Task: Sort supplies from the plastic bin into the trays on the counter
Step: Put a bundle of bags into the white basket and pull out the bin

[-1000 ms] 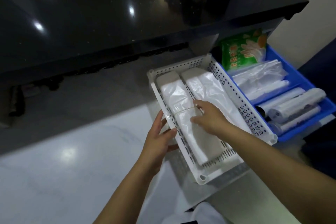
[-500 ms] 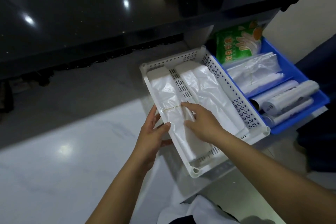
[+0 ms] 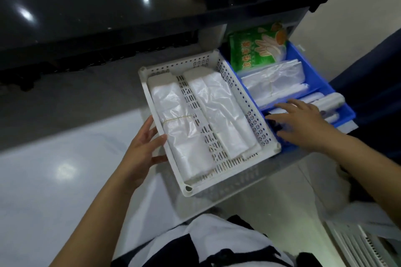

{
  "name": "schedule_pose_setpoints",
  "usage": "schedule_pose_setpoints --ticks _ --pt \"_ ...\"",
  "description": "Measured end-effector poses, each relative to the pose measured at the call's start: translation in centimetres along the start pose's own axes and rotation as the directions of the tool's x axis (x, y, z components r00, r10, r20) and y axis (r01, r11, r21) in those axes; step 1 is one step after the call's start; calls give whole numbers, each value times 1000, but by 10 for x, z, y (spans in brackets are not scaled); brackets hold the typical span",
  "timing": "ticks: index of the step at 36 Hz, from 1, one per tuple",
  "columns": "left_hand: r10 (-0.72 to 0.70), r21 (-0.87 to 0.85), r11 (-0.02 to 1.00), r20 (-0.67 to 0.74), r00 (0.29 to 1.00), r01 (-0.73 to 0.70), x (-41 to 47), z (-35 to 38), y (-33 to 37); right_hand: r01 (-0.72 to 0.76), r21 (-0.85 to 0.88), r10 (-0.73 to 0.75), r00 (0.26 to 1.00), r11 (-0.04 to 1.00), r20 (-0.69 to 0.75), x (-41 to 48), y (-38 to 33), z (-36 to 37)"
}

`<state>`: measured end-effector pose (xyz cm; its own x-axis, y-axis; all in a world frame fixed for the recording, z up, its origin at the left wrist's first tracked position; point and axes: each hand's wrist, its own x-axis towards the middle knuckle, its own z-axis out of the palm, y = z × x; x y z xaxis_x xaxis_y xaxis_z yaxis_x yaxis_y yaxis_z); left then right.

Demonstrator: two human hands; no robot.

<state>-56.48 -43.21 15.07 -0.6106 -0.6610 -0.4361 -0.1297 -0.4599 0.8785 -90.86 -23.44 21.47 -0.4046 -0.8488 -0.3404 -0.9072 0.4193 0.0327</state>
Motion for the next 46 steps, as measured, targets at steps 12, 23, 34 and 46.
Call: schedule_pose_setpoints --ticks 12,23,34,46 --pt "4 -83 996 -397 918 -40 -27 35 -18 128 -256 -88 983 958 162 28 21 15" --pt "83 10 996 -523 848 -91 -74 77 -44 124 -328 -64 980 937 188 22 23 9" --pt "168 162 983 -618 768 -85 -125 111 -70 251 -150 -242 967 956 77 25 39 13" --pt "223 250 963 -520 824 -102 -135 123 -78 190 45 -178 965 981 -195 -44 31 56"
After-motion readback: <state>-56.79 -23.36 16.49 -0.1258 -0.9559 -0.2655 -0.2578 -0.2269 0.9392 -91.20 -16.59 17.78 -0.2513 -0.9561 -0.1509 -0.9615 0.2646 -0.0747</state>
